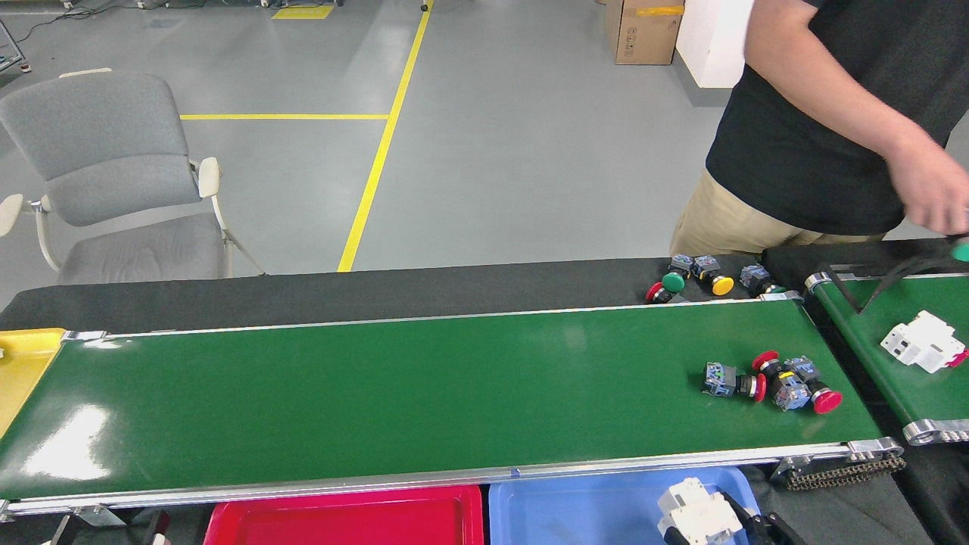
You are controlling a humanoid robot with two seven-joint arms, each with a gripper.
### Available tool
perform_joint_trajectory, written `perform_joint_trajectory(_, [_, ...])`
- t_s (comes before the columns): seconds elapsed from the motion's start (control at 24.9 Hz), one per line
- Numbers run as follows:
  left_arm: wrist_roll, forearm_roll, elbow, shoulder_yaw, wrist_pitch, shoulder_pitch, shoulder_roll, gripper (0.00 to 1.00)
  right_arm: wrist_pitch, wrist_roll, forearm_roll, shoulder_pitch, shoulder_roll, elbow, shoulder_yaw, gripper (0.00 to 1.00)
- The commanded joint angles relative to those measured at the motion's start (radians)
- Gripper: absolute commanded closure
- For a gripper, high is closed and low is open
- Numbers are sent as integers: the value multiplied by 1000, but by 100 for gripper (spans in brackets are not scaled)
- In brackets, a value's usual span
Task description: Pick switch part from conveyor to tray
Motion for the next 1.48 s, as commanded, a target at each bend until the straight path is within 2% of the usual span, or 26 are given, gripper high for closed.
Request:
perform_joint_trajectory(0.0, [7, 4, -13, 13, 0, -1, 2, 0, 112, -12, 8, -12, 52, -30, -12, 1])
perform_joint_trajectory(0.04, [7, 4, -13, 14, 0, -3, 1, 0, 193, -12, 24, -15, 72, -43, -10, 1])
perform_joint_trajectory(0.16, [7, 3, -10, 10, 0, -9, 4, 0, 350, -12, 107, -47, 80, -46, -6, 1])
perform_joint_trajectory(0.24, [7, 4, -13, 10, 0, -15, 1, 0, 397, -12, 149, -67, 81, -41, 3, 1])
perform_joint_trajectory(0.4, [7, 4, -11, 8, -2, -17, 2, 0, 400, -11, 159, -121, 75, -24, 25, 1])
perform_joint_trajectory(0.6, [7, 4, -11, 5, 0, -24, 4, 0, 411, 2, 190, -245, 78, 75, 126, 1])
perform_joint_trajectory(0.8, [7, 4, -8, 3, 0, -34, 4, 0, 489, 2, 201, -325, 73, 168, 207, 1])
perform_joint_trajectory(1.12, [4, 3, -5, 2, -2, -46, 7, 0, 521, 3, 201, -434, 81, 284, 254, 1])
perform_joint_trajectory(1.36, [2, 1, -4, 2, 0, -57, 8, 0, 524, 3, 202, -531, 116, 395, 313, 2])
perform_joint_trajectory(1.44, [2, 1, -4, 2, 0, -57, 8, 0, 564, 5, 210, -558, 132, 418, 335, 5])
